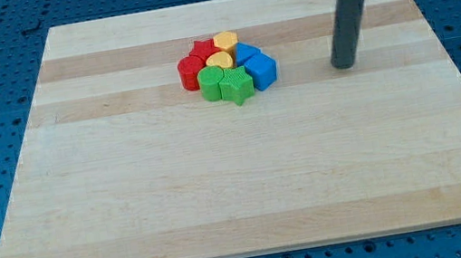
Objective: Separate group of blocks
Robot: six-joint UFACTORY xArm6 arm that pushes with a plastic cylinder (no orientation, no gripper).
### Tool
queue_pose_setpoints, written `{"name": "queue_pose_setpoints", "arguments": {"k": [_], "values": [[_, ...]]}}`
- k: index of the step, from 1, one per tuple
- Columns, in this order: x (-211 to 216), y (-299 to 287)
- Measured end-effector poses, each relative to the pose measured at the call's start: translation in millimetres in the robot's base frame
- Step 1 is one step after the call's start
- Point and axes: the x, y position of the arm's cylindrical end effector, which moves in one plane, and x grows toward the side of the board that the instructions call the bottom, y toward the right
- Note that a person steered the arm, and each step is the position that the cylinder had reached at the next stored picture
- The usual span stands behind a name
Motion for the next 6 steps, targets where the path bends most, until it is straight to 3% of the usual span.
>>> {"name": "queue_pose_setpoints", "arguments": {"k": [1,4,6], "values": [[0.0,37.9],[-1.1,40.7],[-77.3,74.1]]}}
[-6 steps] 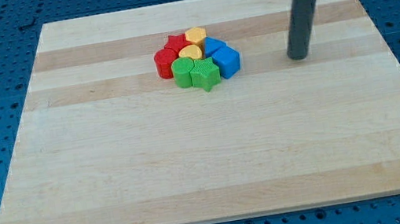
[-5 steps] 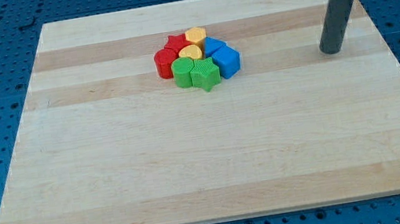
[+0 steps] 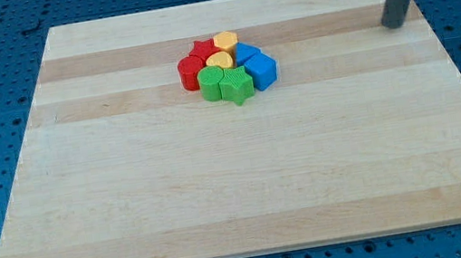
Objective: Separate group of blocks
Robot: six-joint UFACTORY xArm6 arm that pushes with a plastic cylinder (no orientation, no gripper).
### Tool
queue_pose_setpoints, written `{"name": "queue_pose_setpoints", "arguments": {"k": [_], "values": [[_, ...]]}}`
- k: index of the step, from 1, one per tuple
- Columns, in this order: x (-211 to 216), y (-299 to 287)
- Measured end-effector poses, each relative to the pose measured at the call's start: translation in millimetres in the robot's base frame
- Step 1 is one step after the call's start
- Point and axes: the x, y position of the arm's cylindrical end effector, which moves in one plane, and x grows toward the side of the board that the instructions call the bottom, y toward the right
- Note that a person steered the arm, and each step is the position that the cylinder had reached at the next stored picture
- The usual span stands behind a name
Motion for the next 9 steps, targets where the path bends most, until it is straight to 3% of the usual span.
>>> {"name": "queue_pose_setpoints", "arguments": {"k": [1,2,4,5,6,9], "values": [[-38.7,-38.5],[-72.2,-123.1],[-34.1,-332.7],[8.7,-393.3],[41.2,-417.5],[44.9,-250.1]]}}
